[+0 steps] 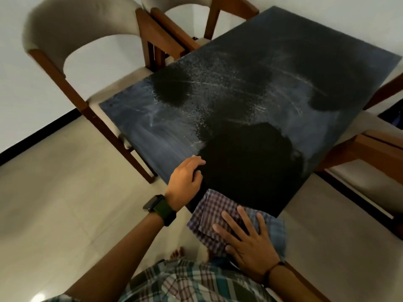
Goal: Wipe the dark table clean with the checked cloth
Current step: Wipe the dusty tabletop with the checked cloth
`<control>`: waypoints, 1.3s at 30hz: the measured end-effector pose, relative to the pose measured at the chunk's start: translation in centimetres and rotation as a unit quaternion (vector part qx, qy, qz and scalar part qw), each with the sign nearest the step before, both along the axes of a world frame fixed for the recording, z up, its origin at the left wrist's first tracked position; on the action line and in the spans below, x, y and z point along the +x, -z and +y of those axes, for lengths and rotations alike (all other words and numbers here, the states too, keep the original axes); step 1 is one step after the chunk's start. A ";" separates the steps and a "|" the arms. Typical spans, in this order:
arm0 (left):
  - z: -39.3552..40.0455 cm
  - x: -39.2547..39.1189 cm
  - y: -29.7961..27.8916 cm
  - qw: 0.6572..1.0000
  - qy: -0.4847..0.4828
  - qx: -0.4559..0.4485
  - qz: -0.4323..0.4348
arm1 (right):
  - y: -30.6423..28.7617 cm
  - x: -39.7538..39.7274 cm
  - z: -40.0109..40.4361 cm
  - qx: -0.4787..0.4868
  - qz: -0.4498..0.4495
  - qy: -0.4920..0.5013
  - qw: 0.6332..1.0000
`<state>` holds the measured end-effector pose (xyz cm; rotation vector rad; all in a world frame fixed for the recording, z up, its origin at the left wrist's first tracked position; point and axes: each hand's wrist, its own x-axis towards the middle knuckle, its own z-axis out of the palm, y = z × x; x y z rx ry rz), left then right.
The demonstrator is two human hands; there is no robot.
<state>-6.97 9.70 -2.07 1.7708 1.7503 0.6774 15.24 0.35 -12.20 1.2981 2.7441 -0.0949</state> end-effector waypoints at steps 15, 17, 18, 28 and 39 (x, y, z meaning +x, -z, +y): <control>-4.0 -2.4 0.6 0.993 -0.110 0.040 0.003 | -1.8 -11.0 8.7 -0.015 0.013 -0.041 0.999; -4.2 -2.8 1.2 0.992 -0.123 0.004 -0.005 | -1.0 -5.9 4.5 0.011 0.032 -0.032 0.999; -4.1 -3.0 1.5 0.992 -0.123 -0.008 -0.006 | -0.8 -3.9 3.0 0.012 0.021 -0.028 0.999; -1.9 -7.3 0.8 0.988 -0.150 0.017 -0.028 | -1.4 -15.3 10.4 -0.027 0.006 -0.033 0.999; 1.9 -14.5 0.2 0.993 -0.109 0.028 -0.044 | -0.7 -16.1 9.7 0.003 -0.002 0.019 1.000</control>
